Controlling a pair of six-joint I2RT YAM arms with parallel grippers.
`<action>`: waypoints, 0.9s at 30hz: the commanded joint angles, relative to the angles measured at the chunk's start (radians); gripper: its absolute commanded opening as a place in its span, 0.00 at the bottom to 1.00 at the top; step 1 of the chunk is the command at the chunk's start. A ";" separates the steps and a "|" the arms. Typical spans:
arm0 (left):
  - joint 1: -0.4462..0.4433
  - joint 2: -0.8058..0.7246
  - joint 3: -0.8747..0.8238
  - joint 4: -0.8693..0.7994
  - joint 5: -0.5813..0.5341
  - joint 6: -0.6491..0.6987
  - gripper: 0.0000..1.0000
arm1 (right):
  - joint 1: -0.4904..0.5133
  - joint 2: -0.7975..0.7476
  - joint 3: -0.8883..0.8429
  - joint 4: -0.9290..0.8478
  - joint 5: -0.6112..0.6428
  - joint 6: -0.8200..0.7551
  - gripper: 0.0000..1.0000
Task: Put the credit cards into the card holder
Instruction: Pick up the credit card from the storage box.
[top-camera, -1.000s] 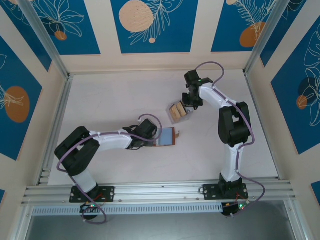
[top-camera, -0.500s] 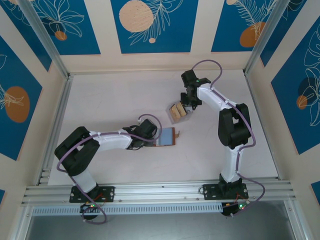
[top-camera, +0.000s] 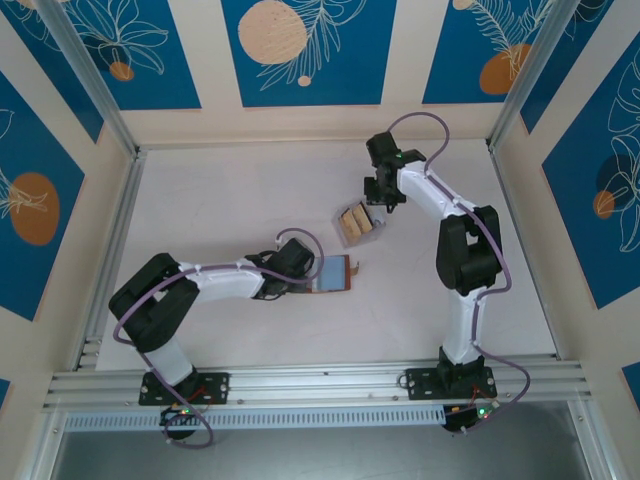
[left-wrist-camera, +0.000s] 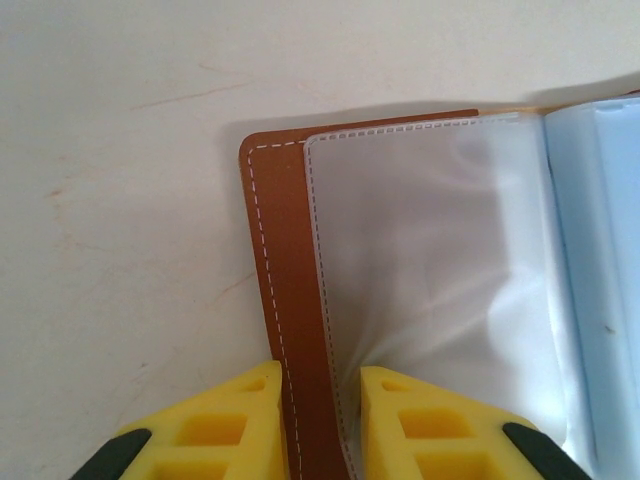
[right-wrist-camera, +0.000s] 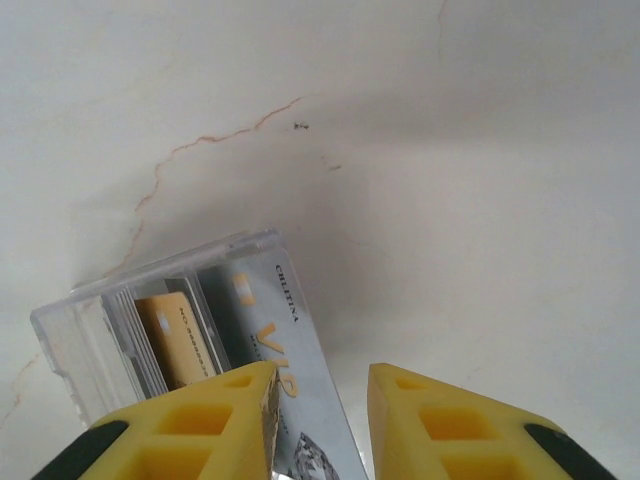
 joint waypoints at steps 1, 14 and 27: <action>-0.032 0.080 -0.053 -0.030 0.137 -0.017 0.21 | -0.005 0.037 0.029 -0.029 -0.031 -0.017 0.31; -0.032 0.080 -0.056 -0.025 0.137 -0.020 0.21 | -0.006 0.054 0.012 -0.035 -0.053 -0.014 0.31; -0.032 0.090 -0.056 -0.020 0.137 -0.026 0.20 | 0.005 0.005 -0.019 -0.027 -0.066 -0.016 0.27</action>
